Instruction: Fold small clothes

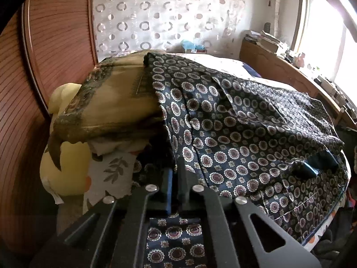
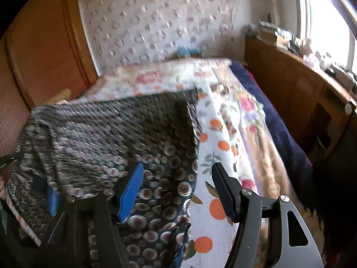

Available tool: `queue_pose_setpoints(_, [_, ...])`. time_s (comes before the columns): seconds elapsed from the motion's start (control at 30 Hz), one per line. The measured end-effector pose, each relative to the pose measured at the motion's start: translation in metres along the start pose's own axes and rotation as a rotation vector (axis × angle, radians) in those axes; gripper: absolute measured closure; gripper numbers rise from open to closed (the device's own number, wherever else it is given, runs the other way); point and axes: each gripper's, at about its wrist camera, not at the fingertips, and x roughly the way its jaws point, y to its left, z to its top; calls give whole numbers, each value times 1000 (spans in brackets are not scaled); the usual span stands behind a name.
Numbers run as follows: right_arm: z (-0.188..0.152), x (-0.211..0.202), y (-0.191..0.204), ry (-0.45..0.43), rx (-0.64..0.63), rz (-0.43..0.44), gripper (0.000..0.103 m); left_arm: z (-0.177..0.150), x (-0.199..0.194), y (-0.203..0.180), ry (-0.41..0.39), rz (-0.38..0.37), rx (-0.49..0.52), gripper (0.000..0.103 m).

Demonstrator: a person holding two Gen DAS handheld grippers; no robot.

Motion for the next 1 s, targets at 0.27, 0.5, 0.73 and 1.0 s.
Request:
queue_pose_setpoints(0.27, [-7, 21, 9, 40, -78, 48, 101, 11, -33, 9, -62, -58, -24, 102])
queue_pose_setpoints(0.5, [-10, -24, -5, -54, -84, 65, 102, 12, -63, 28, -90, -29, -35, 102])
queue_pose_setpoints(0.73, [-29, -26, -4, -11, -127, 33, 102, -4, -64, 37, -47, -31, -41, 101])
queue_pose_setpoints(1.0, [-14, -43, 7, -53, -99, -15, 56, -9, -72, 32, -66, -37, -43, 57])
